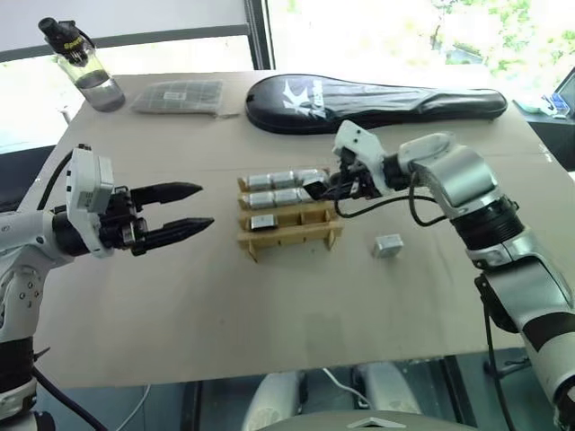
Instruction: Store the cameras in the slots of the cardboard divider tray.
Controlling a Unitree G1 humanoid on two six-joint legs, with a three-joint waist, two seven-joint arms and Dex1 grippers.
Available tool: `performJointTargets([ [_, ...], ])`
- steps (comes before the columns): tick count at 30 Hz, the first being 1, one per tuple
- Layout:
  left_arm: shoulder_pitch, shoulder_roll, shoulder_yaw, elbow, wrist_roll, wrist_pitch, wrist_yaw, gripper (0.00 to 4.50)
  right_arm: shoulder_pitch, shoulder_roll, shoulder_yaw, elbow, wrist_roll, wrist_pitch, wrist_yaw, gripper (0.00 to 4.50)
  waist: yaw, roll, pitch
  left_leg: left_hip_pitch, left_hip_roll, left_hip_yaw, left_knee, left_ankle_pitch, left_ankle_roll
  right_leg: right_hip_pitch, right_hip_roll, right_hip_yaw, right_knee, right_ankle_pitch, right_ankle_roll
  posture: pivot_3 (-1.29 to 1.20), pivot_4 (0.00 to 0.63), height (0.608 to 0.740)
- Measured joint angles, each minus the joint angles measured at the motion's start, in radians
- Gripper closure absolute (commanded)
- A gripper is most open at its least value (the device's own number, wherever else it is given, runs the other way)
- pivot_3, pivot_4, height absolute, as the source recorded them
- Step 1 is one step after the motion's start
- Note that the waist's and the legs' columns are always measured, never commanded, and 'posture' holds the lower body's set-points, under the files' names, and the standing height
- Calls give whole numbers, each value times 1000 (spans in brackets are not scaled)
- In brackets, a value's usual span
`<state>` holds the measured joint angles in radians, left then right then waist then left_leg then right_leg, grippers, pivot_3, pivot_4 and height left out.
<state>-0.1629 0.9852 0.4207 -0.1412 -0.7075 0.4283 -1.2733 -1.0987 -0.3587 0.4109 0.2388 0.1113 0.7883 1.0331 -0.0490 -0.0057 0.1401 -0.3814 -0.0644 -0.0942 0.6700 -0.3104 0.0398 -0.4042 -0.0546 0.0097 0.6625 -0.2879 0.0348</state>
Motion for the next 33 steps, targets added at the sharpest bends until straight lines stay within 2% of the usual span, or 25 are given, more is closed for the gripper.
performJointTargets([
  [3, -20, 2, -4, 10, 6, 0, -14, 1337, -57, 43, 37, 2, -51, -56, -40, 3772, -14, -1, -1, 0, 0, -2, 0, 0, 0, 0, 0, -2, 1, 0, 0, 0, 150, 740],
  [8, -27, 6, -5, 27, 18, 0, -25, 1337, -65, 54, 74, -36, -62, -86, -7, 3772, -20, -2, -1, 0, -2, -4, 0, 0, 0, 0, -2, -5, 1, 0, 0, 0, 150, 740],
  [16, -34, 6, -8, 35, 21, -1, -32, 1337, -92, 44, 207, -85, -99, 73, 49, 3772, -22, -2, -1, 0, -1, -6, 1, 0, -1, 0, -2, -9, 1, 0, 0, 0, 150, 740],
  [19, -42, 6, -9, 37, 21, -1, -32, 1337, -92, 66, 218, -107, -96, 99, 57, 3772, -22, -2, -2, 0, -1, -6, 1, 0, -1, 0, -2, -10, 1, 0, 0, 0, 150, 740],
  [24, -66, 6, -26, 41, 22, -1, -36, 1337, -91, 116, 236, -86, -108, 88, 32, 3772, -23, -3, -2, 0, -1, -6, 1, 0, -1, 0, -3, -11, 2, 0, 0, 0, 150, 740],
  [33, -72, 6, -36, 46, 37, -1, -41, 1337, -96, 104, 331, 1, -181, 35, 46, 3772, -24, -3, -2, 0, -2, -7, 2, 1, -1, 0, -4, -14, 2, 0, 0, 0, 150, 740],
])
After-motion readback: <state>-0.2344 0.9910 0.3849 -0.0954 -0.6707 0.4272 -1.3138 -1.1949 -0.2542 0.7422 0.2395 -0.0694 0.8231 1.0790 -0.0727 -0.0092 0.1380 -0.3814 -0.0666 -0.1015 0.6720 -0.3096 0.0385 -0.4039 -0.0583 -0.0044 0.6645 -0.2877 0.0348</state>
